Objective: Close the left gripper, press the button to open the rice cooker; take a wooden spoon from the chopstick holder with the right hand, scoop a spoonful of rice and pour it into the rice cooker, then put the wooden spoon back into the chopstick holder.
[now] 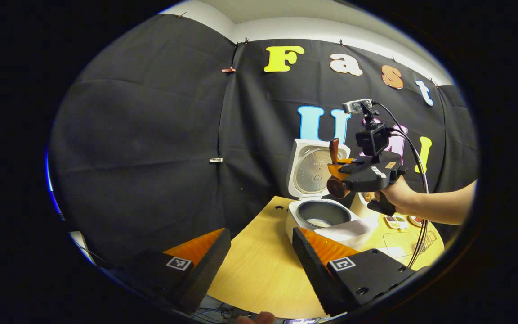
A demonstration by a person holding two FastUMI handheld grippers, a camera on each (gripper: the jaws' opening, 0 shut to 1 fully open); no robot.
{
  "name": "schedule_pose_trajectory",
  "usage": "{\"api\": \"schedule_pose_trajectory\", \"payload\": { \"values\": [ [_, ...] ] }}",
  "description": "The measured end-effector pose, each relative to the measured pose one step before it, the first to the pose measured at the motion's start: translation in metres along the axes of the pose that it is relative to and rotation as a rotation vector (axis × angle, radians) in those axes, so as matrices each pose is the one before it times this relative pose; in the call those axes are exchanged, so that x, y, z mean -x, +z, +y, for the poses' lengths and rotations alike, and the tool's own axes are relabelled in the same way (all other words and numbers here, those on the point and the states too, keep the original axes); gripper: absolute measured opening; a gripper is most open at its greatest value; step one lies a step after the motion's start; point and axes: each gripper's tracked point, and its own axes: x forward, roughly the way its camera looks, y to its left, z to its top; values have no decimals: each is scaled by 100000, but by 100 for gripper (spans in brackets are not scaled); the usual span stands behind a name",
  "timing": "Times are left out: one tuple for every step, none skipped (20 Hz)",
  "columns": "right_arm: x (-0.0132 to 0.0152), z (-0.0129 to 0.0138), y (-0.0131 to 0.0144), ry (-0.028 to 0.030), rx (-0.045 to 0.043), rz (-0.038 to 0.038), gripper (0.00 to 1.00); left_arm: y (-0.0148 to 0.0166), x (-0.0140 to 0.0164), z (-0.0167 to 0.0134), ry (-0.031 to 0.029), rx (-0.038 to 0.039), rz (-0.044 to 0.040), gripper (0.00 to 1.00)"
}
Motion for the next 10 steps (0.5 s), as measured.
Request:
{"api": "schedule_pose_trajectory", "payload": {
  "values": [
    [-110, -44, -289, 676, -5164, 976, 12, -69, 71, -174, -32, -164, -10, 95],
    [66, -396, -84, -441, -8117, 720, 12, 95, 72, -188, -140, -471, -104, 95],
    [-21, -723, 286, -986, -10352, 274, 12, -11, 194, -171, -11, -720, -174, 95],
    [120, -685, 351, -857, -12370, 157, 12, 33, 174, -148, -39, -689, -124, 95],
    [277, -1021, 407, -1594, -13221, 639, 12, -161, 215, -9, -3, -438, 49, 95],
    [483, -980, 793, -2134, -12209, 170, 12, 77, 70, -33, 303, -396, -39, 95],
    [580, -1019, 1150, -1588, -11403, -858, 12, -42, 62, -89, 291, -374, 138, 95],
    [834, -663, 1265, -57, -8197, -1824, 12, -51, -33, -175, 7, -103, 338, 95],
    [1137, -801, 536, 632, -6702, -2319, 12, -47, 162, -196, -326, 202, 149, 95],
    [1138, -458, 1390, 486, -5428, -2260, 12, 154, 156, -335, -542, 332, -132, 95]
  ]
}}
